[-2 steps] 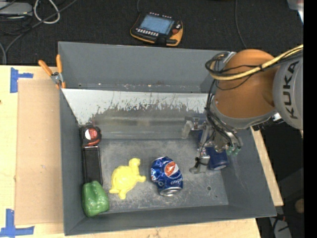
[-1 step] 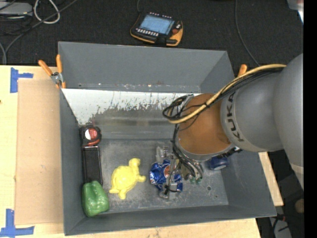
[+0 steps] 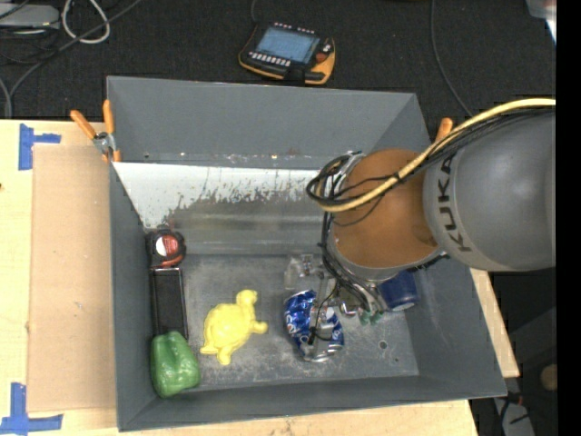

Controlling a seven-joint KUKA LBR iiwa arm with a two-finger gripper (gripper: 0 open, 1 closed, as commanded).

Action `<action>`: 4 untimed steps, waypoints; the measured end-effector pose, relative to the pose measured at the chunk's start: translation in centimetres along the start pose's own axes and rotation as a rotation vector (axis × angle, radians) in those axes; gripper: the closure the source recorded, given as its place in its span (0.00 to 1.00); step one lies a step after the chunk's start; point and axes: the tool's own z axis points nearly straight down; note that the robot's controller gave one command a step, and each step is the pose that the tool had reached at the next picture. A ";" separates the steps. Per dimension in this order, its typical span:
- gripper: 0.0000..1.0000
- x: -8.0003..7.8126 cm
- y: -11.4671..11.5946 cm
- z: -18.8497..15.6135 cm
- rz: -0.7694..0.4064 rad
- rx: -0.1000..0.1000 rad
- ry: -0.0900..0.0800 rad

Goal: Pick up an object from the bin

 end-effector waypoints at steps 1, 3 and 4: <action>0.00 -0.7 -0.6 7.1 0.053 -0.008 -0.008; 1.00 -2.4 -4.3 7.9 0.048 -0.010 -0.012; 1.00 -2.4 -4.3 7.9 0.048 -0.010 -0.012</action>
Offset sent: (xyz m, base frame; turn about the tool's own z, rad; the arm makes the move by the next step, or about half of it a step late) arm 0.0167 -0.0526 -0.0789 0.1654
